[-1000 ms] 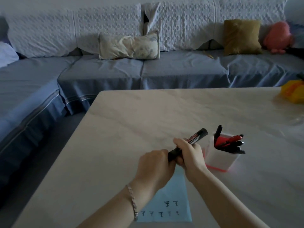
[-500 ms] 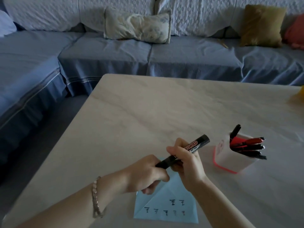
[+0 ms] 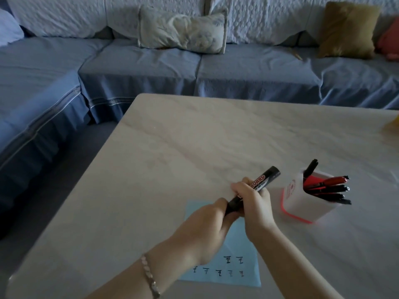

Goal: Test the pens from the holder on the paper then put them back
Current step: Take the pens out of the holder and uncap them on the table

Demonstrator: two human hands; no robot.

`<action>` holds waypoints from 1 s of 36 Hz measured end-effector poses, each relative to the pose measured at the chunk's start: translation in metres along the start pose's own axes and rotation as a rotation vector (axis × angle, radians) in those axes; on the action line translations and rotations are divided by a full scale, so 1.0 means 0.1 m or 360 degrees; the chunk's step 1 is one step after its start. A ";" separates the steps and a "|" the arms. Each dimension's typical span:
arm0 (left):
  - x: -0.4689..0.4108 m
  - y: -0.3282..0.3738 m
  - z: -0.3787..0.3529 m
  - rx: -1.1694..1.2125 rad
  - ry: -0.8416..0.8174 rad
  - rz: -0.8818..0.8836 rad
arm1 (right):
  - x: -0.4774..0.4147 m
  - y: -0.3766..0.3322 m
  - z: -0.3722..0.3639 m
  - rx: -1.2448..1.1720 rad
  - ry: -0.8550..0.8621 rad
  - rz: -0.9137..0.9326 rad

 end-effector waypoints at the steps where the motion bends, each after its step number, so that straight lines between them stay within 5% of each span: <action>1: -0.03 -0.03 0.00 0.0096 0.0002 0.0051 | -0.03 0.03 -0.03 -0.0041 -0.0035 -0.0046; 4: -0.04 -0.13 -0.07 0.0777 -0.0128 0.0255 | -0.10 0.11 -0.13 -0.0142 -0.0076 -0.0165; 7: 0.19 -0.10 -0.17 0.1602 -0.0545 0.0353 | -0.29 -0.01 0.17 -0.0797 0.0109 -0.0217; 9: 0.32 -0.29 -0.06 0.1913 -0.0499 0.0492 | -0.42 -0.27 0.47 -0.0986 0.0217 -0.0093; 14: 0.18 -1.15 0.18 0.1417 0.0125 0.0842 | -0.48 -0.25 0.01 -0.0086 -0.0224 -0.0346; 17: 0.01 -1.21 0.30 0.1029 0.0296 0.0716 | -0.42 0.07 -0.15 0.0529 -0.0428 -0.0630; 20: -0.10 -1.12 0.50 0.0516 0.0499 0.0436 | -0.48 0.25 -0.04 0.1125 -0.0421 -0.0561; 28: -0.16 -1.50 0.86 0.0140 0.0961 0.0501 | -0.92 0.22 -0.33 0.1910 -0.0363 -0.0113; 36: -0.27 -2.00 0.98 -0.0140 0.0987 0.0669 | -1.10 0.58 -1.22 0.1984 -0.0464 0.0058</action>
Point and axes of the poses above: each hand's wrist, its own x-axis away from the middle knuckle, its own z-axis out of the back of the hand, y = z × x, the point moved 10 cm from there along -x, towards the middle knuckle, and after that the axes turned 3 degrees about -y, right-handed, at the moved point
